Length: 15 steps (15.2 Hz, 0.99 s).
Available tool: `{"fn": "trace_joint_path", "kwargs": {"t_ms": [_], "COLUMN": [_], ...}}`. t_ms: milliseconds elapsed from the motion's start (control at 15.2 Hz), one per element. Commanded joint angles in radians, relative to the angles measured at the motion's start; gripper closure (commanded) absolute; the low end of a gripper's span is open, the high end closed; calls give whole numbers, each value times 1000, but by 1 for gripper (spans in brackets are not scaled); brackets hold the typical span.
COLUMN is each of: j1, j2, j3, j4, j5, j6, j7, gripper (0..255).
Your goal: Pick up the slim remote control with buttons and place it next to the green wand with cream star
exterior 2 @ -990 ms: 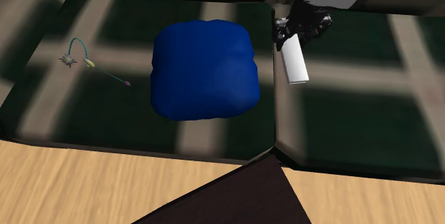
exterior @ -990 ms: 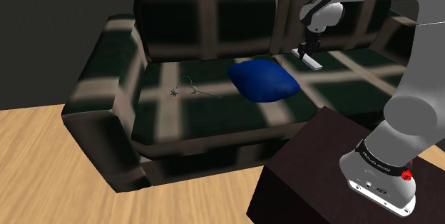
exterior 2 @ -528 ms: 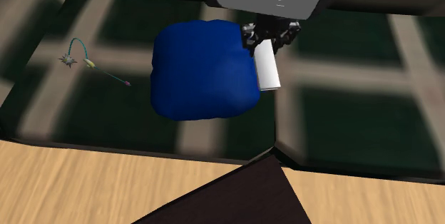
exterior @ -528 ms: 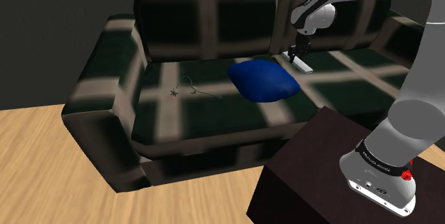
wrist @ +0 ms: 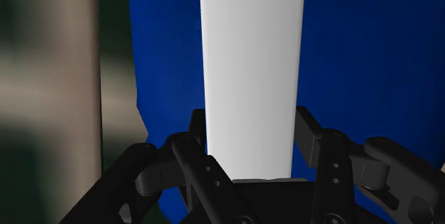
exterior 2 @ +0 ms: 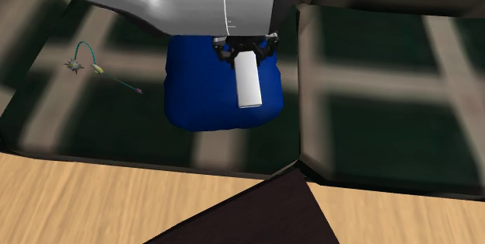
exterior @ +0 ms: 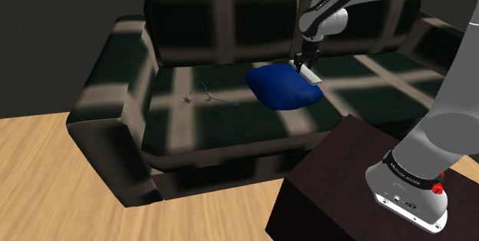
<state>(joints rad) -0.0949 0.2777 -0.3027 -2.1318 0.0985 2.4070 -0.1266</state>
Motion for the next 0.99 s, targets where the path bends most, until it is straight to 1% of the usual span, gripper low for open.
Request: {"fn": "trace_joint_path", "kwargs": {"t_ms": [0, 462, 924], "j1": [35, 150, 258], "j2": [-20, -42, -24], "j3": [10, 61, 117], "j4": [-21, -46, -14], "j5": [-13, -42, -59], "j6": [3, 8, -5], "j7": [56, 239, 415], "gripper": [255, 255, 255]}}
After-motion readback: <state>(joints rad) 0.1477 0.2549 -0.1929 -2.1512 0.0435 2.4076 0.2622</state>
